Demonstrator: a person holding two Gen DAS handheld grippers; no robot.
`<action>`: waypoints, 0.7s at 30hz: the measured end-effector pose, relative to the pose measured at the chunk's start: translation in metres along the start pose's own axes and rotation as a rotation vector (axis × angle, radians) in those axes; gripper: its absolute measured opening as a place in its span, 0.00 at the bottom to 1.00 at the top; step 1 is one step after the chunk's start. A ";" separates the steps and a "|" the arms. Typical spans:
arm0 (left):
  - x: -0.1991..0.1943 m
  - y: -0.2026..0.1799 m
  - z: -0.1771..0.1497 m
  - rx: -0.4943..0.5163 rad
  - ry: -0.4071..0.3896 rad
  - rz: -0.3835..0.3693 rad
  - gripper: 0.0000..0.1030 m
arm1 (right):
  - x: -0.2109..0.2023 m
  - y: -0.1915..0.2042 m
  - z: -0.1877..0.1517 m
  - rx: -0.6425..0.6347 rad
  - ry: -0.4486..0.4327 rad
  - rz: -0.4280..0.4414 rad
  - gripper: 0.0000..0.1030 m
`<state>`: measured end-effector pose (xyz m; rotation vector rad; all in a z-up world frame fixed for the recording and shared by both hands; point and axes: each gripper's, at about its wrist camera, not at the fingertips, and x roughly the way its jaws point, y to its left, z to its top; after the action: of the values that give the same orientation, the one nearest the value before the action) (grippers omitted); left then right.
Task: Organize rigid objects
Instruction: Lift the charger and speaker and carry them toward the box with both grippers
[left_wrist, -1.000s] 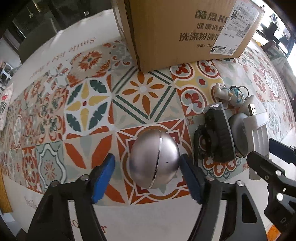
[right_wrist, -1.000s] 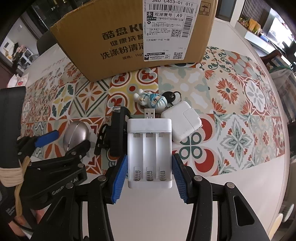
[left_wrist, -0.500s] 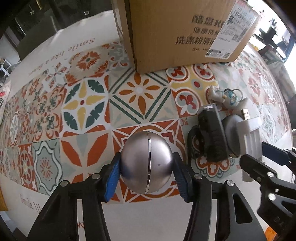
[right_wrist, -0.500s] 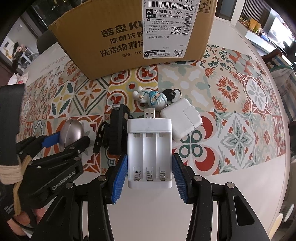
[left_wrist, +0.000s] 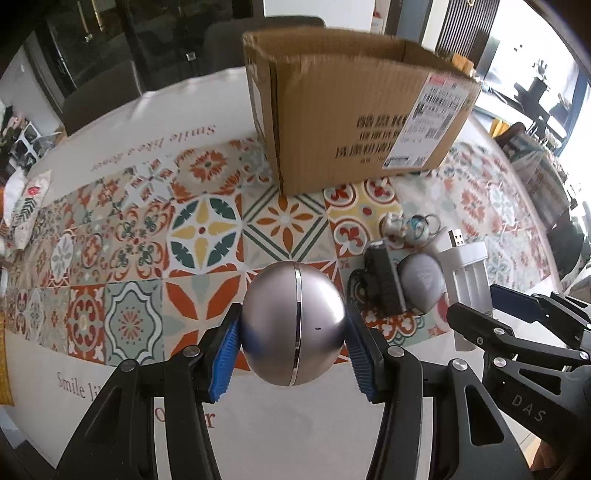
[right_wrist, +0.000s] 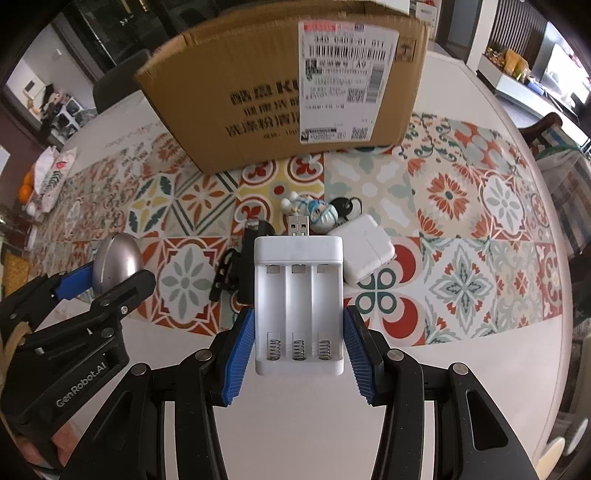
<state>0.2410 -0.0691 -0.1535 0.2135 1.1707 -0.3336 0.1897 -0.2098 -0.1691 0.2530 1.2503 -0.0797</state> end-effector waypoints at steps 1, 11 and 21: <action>-0.005 0.000 0.000 -0.003 -0.009 -0.001 0.51 | -0.005 0.000 0.000 -0.006 -0.010 0.003 0.47; -0.052 -0.007 0.002 -0.019 -0.104 0.004 0.52 | -0.053 0.004 0.002 -0.063 -0.109 0.022 0.47; -0.097 -0.022 0.011 -0.010 -0.208 0.010 0.52 | -0.100 -0.003 0.005 -0.091 -0.221 0.042 0.47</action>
<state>0.2086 -0.0788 -0.0593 0.1717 0.9654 -0.3327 0.1624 -0.2218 -0.0730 0.1857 1.0253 -0.0139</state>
